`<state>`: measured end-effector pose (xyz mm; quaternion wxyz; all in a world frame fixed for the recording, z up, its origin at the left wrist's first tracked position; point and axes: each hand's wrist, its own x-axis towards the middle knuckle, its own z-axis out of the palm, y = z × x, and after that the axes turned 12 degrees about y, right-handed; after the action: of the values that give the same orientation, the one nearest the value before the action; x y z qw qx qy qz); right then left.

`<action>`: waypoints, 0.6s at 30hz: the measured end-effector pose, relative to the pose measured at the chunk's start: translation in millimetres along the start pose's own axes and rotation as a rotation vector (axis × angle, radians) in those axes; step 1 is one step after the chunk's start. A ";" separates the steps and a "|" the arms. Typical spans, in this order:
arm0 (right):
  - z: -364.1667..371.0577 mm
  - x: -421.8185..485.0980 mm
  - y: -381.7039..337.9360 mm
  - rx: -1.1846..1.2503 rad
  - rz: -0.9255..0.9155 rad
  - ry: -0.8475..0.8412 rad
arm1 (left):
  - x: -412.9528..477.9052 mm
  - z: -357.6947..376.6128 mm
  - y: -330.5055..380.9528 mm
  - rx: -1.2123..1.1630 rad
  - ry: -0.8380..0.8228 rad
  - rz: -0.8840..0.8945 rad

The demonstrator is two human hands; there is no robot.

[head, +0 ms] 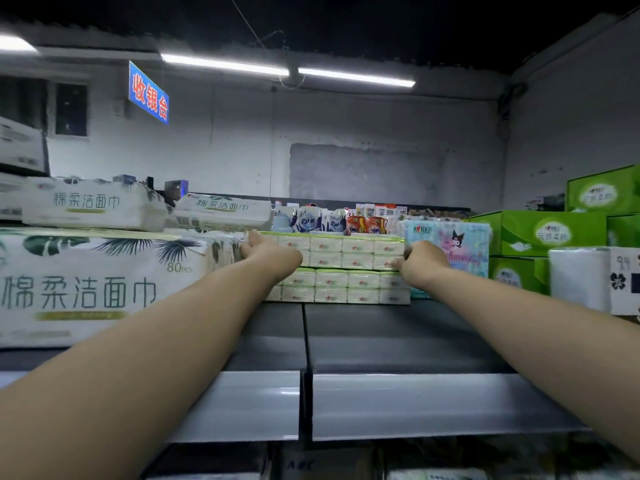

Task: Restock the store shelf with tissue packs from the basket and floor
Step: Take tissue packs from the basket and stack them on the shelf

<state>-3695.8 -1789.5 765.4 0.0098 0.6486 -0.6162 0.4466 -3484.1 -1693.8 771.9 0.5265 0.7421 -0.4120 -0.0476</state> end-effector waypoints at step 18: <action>-94.6 -83.7 -5.7 -0.197 -0.333 -0.036 | -75.5 -19.4 15.3 0.419 -0.149 0.728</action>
<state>-3731.7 -1668.6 775.8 0.1361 0.7455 -0.5411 0.3646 -3532.4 -1631.0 765.5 0.3153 0.6337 -0.6850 0.1727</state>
